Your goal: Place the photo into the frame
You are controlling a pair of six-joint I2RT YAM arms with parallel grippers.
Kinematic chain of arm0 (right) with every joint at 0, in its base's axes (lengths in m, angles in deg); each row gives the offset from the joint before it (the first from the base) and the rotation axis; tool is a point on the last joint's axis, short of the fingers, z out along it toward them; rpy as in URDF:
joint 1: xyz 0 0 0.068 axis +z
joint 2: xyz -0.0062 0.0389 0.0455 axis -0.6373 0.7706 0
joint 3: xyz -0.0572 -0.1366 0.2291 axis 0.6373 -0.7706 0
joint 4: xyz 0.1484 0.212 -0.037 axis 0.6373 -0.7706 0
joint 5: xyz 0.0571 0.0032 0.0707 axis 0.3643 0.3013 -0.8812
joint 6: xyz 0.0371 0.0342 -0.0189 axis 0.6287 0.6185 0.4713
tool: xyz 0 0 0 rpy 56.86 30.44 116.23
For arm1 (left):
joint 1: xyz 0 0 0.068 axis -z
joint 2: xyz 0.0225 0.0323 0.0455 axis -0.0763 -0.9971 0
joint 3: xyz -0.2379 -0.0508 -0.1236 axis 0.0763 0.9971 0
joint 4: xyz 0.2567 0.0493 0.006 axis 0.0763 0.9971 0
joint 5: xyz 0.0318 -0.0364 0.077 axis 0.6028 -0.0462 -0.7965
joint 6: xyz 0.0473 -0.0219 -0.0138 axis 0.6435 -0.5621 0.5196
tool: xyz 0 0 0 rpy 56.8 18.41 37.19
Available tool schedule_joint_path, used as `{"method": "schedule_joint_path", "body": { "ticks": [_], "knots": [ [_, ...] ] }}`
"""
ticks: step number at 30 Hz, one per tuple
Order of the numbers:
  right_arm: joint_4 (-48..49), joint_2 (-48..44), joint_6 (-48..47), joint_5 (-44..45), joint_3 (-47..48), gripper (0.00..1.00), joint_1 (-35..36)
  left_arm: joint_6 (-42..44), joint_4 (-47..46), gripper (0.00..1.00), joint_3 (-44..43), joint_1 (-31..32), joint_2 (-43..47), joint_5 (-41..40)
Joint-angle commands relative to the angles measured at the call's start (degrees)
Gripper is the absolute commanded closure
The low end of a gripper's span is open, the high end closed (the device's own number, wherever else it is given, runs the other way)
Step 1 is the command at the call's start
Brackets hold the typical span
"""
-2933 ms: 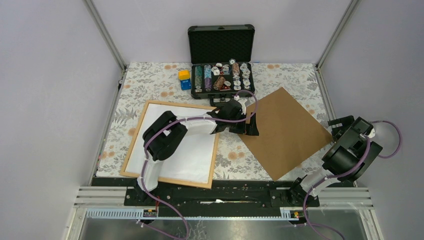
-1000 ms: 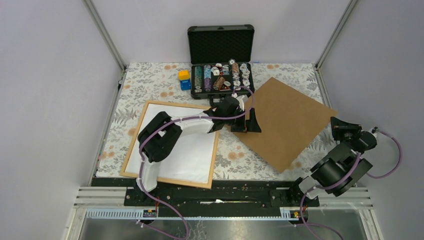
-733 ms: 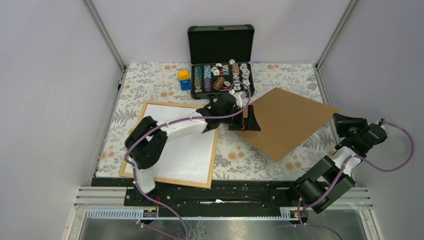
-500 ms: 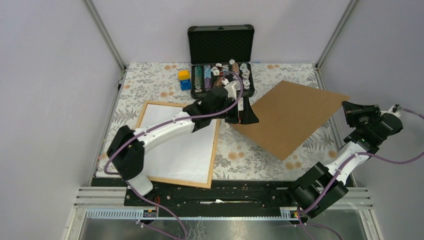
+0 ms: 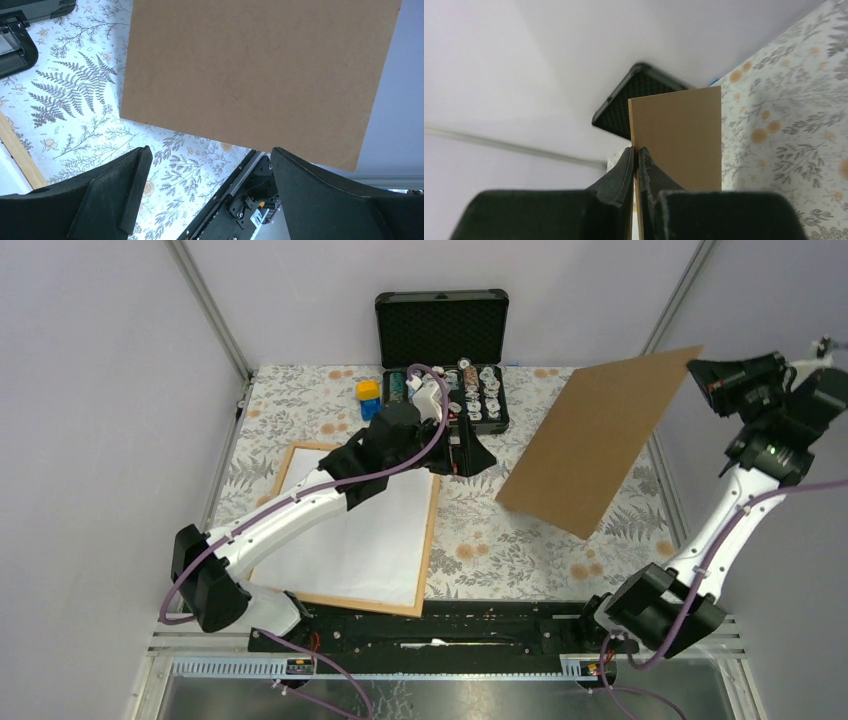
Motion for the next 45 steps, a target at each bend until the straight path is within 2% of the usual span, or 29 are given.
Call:
{"method": "schedule_joint_path", "body": {
  "ticks": [1, 7, 12, 17, 23, 28, 37, 42, 45],
  "knots": [
    [-18.7, 5.1, -6.8, 1.4, 17.3, 1.00, 7.3, -2.2, -1.8, 0.01, -3.1, -3.0, -0.4, 5.8],
    [-47.2, 17.7, -19.9, 7.7, 47.0, 1.00, 14.0, -9.9, -8.3, 0.01, -4.3, -6.6, -6.3, 17.9],
    [-55.6, 21.0, -22.3, 7.5, 55.4, 1.00, 15.5, -15.8, -14.3, 0.01, -5.8, -7.2, -13.8, 24.8],
    [-57.8, 20.4, -25.6, 11.9, 51.6, 1.00, 17.1, -22.0, -23.4, 0.01, -6.4, -6.8, -20.2, 28.2],
    [-55.9, 20.0, -25.6, 16.8, 48.3, 1.00, 17.4, -23.8, -25.2, 0.01, -11.0, -6.6, -26.6, 28.7],
    [-50.9, 17.8, -24.8, 18.6, 39.1, 1.00, 17.6, -25.3, -25.9, 0.01, -14.6, -6.8, -31.9, 30.1],
    [-39.8, 13.8, -20.2, 16.7, 25.5, 0.98, 18.2, -26.2, -28.5, 0.01, -11.9, -10.1, -35.1, 30.3],
    [-34.4, 12.5, -16.3, 15.2, 20.1, 0.82, 18.8, -25.9, -28.4, 0.01, -11.2, -10.7, -36.2, 30.7],
    [-31.1, 10.8, -13.9, 16.0, 15.7, 0.71, 20.0, -29.6, -33.3, 0.01, -9.3, -10.5, -37.7, 31.9]
  ]
}}
